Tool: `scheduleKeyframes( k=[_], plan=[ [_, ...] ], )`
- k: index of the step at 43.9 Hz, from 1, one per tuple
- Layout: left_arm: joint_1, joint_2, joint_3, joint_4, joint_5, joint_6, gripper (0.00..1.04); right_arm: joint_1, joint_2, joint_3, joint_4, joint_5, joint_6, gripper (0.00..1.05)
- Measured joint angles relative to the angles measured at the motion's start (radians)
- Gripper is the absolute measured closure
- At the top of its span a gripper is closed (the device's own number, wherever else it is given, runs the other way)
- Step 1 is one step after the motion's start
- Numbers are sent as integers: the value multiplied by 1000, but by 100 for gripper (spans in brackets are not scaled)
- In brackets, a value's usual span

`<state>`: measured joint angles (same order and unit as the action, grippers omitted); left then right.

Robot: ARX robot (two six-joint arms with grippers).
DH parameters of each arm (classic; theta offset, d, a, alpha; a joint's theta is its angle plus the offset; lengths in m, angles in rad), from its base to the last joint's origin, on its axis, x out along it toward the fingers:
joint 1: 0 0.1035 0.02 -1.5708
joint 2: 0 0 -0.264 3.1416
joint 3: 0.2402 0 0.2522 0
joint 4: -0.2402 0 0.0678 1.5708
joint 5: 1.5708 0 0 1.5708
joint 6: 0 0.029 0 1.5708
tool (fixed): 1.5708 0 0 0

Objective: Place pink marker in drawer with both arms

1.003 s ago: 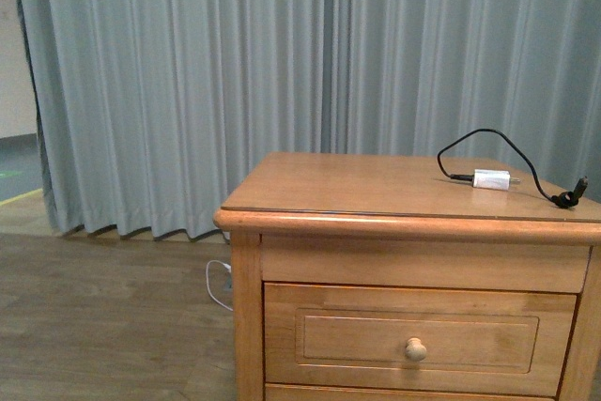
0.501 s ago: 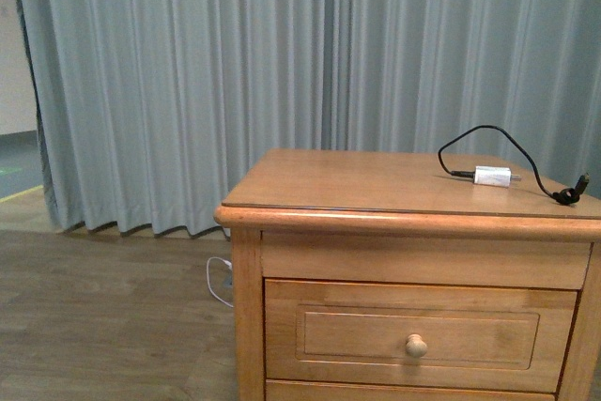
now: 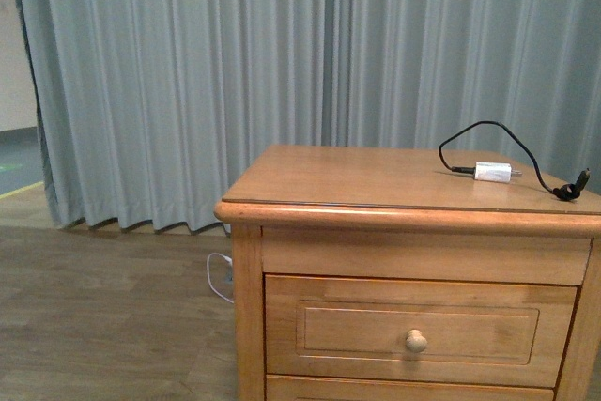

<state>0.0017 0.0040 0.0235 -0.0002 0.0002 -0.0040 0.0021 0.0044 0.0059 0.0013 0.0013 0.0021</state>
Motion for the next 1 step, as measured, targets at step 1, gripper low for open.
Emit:
scheduleKeyframes(
  k=[1],
  plan=[
    [0, 0, 0, 0, 0, 0, 6, 0, 0, 0, 0, 0, 0, 8]
  ],
)
